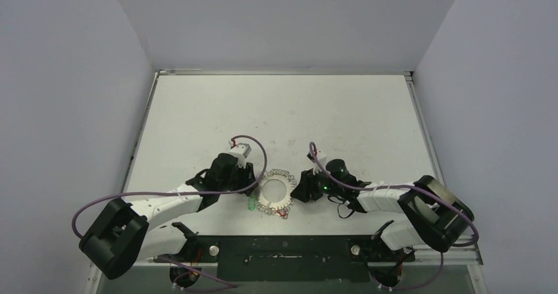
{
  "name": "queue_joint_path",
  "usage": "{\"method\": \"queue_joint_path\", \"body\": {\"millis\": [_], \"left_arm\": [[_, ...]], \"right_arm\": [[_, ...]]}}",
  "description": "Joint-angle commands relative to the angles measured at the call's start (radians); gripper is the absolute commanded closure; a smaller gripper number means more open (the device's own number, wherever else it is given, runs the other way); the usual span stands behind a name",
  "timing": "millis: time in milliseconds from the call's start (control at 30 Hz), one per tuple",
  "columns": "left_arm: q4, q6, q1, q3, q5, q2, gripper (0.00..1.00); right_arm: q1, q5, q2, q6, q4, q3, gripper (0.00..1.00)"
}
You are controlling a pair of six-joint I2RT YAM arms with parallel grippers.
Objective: Put the keys on the keyring
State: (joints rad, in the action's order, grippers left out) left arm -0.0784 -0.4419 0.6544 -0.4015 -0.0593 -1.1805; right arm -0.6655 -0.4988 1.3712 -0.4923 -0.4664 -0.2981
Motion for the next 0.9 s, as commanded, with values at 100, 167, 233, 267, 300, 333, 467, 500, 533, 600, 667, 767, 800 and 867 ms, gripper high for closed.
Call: {"method": "queue_joint_path", "body": {"millis": [100, 167, 233, 267, 300, 333, 467, 500, 533, 600, 667, 767, 800, 867], "left_arm": [[-0.097, -0.034, -0.009, 0.033, 0.028, -0.045, 0.66], [-0.140, -0.014, -0.012, 0.029, 0.027, -0.079, 0.69], [-0.179, 0.012, -0.018, 0.013, 0.028, -0.120, 0.71], [-0.193, 0.025, -0.022, 0.001, 0.030, -0.145, 0.72], [-0.205, 0.040, -0.028, -0.017, 0.032, -0.170, 0.72], [-0.212, 0.054, -0.035, -0.035, 0.035, -0.197, 0.73], [-0.216, 0.133, -0.061, -0.113, 0.022, -0.287, 0.74], [-0.214, 0.156, -0.062, -0.127, 0.017, -0.297, 0.74], [-0.216, 0.177, -0.063, -0.137, 0.009, -0.299, 0.74], [-0.221, 0.212, -0.064, -0.144, -0.010, -0.279, 0.74], [-0.233, 0.249, -0.060, -0.129, -0.032, -0.245, 0.74], [-0.258, 0.293, -0.051, -0.092, -0.065, -0.178, 0.73], [-0.272, 0.306, -0.045, -0.077, -0.081, -0.154, 0.73], [-0.300, 0.341, -0.019, -0.046, -0.098, -0.110, 0.71]], "right_arm": [[-0.088, -0.020, 0.082, -0.108, -0.218, -0.036, 0.56], [-0.102, -0.027, 0.091, -0.145, -0.271, -0.031, 0.57], [-0.119, -0.043, 0.100, -0.176, -0.319, -0.031, 0.57], [-0.125, -0.051, 0.104, -0.191, -0.339, -0.034, 0.57], [-0.126, -0.057, 0.106, -0.204, -0.361, -0.035, 0.57], [-0.128, -0.059, 0.104, -0.220, -0.384, -0.035, 0.57], [-0.119, -0.048, 0.034, -0.224, -0.381, -0.027, 0.56], [-0.112, -0.036, -0.005, -0.196, -0.333, -0.026, 0.55], [-0.104, -0.025, -0.047, -0.157, -0.268, -0.029, 0.54], [-0.086, 0.008, -0.162, -0.039, -0.097, -0.043, 0.53], [-0.070, 0.023, -0.249, 0.095, 0.064, -0.063, 0.53], [-0.056, 0.030, -0.343, 0.358, 0.301, -0.118, 0.53], [-0.056, 0.027, -0.361, 0.448, 0.364, -0.134, 0.53], [-0.052, 0.006, -0.390, 0.579, 0.400, -0.141, 0.54]]}}
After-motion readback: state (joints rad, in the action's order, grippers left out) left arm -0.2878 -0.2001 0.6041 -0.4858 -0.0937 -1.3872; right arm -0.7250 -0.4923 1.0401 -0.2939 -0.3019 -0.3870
